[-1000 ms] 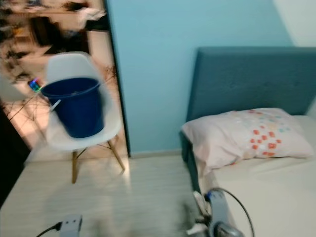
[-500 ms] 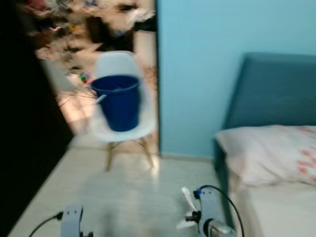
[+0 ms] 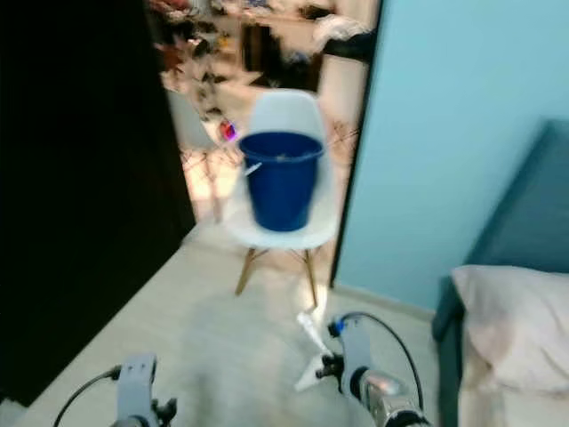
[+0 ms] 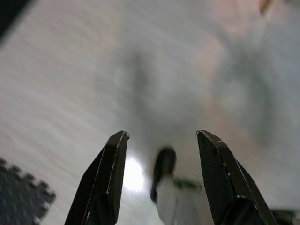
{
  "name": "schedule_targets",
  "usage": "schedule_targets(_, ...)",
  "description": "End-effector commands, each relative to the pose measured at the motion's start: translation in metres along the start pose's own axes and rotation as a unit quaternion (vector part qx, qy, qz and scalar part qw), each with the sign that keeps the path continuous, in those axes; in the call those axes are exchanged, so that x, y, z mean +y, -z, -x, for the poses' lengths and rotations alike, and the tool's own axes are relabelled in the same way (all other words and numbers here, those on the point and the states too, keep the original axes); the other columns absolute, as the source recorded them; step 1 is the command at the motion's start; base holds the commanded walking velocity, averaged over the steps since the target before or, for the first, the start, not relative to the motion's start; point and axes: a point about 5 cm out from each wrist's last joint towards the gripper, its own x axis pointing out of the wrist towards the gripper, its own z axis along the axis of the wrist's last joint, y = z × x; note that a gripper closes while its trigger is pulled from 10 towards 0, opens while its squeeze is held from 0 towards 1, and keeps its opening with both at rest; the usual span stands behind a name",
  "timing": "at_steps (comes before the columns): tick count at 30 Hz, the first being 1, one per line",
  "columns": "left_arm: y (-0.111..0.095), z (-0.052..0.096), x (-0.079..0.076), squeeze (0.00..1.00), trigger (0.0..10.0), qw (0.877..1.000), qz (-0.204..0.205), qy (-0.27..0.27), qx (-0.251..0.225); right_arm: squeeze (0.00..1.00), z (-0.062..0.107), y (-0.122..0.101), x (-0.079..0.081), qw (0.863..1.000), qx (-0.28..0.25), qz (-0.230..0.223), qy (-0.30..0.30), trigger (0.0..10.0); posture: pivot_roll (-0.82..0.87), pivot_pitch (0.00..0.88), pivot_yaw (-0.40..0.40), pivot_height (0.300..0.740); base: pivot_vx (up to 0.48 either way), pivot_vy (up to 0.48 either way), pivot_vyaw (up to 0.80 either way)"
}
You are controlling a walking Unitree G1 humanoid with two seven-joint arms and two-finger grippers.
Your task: Clean up the room
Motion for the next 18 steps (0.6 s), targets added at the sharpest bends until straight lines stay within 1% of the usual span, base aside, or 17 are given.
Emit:
schedule_targets(1, -0.002, 0.000, -0.003, 0.00, 10.0, 1.000, 0.001, 0.008, -0.008, 0.00, 0.002, 0.002, -0.003, 1.000, 0.000, -0.011, 0.000, 10.0, 0.00, 0.000, -0.069, 0.740, 0.281, 0.000, 0.00)
schedule_targets(2, -0.007, -0.001, -0.004, 0.00, 10.0, 1.000, 0.000, 0.010, -0.016, 0.00, 0.001, -0.002, -0.002, 1.000, -0.008, -0.012, -0.002, 10.0, 0.00, 0.000, -0.069, 0.740, 0.281, 0.000, 0.00)
schedule_targets(3, -0.007, -0.001, -0.004, 0.00, 10.0, 1.000, 0.000, 0.010, -0.016, 0.00, 0.001, -0.002, -0.002, 1.000, -0.008, -0.012, -0.002, 10.0, 0.00, 0.000, -0.069, 0.740, 0.281, 0.000, 0.00)
schedule_targets(5, -0.020, -0.004, -0.005, 0.00, 10.0, 0.999, 0.003, 0.012, -0.038, 0.00, -0.003, -0.021, 0.001, 0.998, -0.048, -0.027, -0.032, 10.0, 0.00, 0.000, -0.069, 0.740, 0.307, 0.000, 0.00)
schedule_targets(7, -0.034, -0.006, -0.006, 0.00, 10.0, 0.998, 0.008, 0.011, -0.061, 0.00, -0.007, -0.044, 0.009, 0.992, -0.090, -0.027, -0.088, 10.0, 0.00, 0.000, -0.067, 0.740, 0.319, 0.000, 0.00)
schedule_targets(9, -0.044, -0.008, -0.006, 0.00, 10.0, 0.997, 0.013, 0.010, -0.077, 0.00, -0.009, -0.065, 0.017, 0.983, -0.122, -0.015, -0.136, 10.0, 0.00, 0.000, -0.066, 0.740, 0.322, 0.000, 0.00)
schedule_targets(12, -0.046, -0.008, -0.006, 0.00, 10.0, 0.997, 0.014, 0.010, -0.082, 0.00, -0.010, -0.070, 0.019, 0.980, -0.131, -0.009, -0.147, 10.0, 0.00, 0.000, -0.066, 0.740, 0.326, 0.000, 0.00)
schedule_targets(13, -0.052, -0.008, -0.007, 0.00, 10.0, 0.996, 0.017, 0.009, -0.091, 0.00, -0.010, -0.082, 0.020, 0.976, -0.150, -0.008, -0.159, 10.0, 0.00, 0.000, -0.065, 0.740, 0.337, 0.000, 0.00)
schedule_targets(14, -0.052, -0.008, -0.007, 0.00, 10.0, 0.996, 0.017, 0.009, -0.091, 0.00, -0.010, -0.082, 0.020, 0.976, -0.150, -0.008, -0.159, 10.0, 0.00, 0.000, -0.065, 0.740, 0.337, 0.000, 0.00)
schedule_targets(16, -0.064, -0.009, -0.007, 0.00, 10.0, 0.993, 0.023, 0.010, -0.114, 0.00, -0.008, -0.108, 0.023, 0.965, -0.193, -0.001, -0.179, 10.0, 0.00, 0.000, -0.066, 0.740, 0.362, 0.000, 0.00)
schedule_targets(17, -0.064, -0.009, -0.007, 0.00, 10.0, 0.993, 0.023, 0.010, -0.114, 0.00, -0.008, -0.108, 0.023, 0.965, -0.193, -0.001, -0.179, 10.0, 0.00, 0.000, -0.066, 0.740, 0.364, 0.000, 0.00)
schedule_targets(18, -0.070, -0.010, -0.008, 0.00, 10.0, 0.992, 0.025, 0.012, -0.125, 0.00, -0.007, -0.120, 0.025, 0.959, -0.212, 0.004, -0.190, 10.0, 0.00, 0.000, -0.066, 0.740, 0.368, 0.000, 0.00)
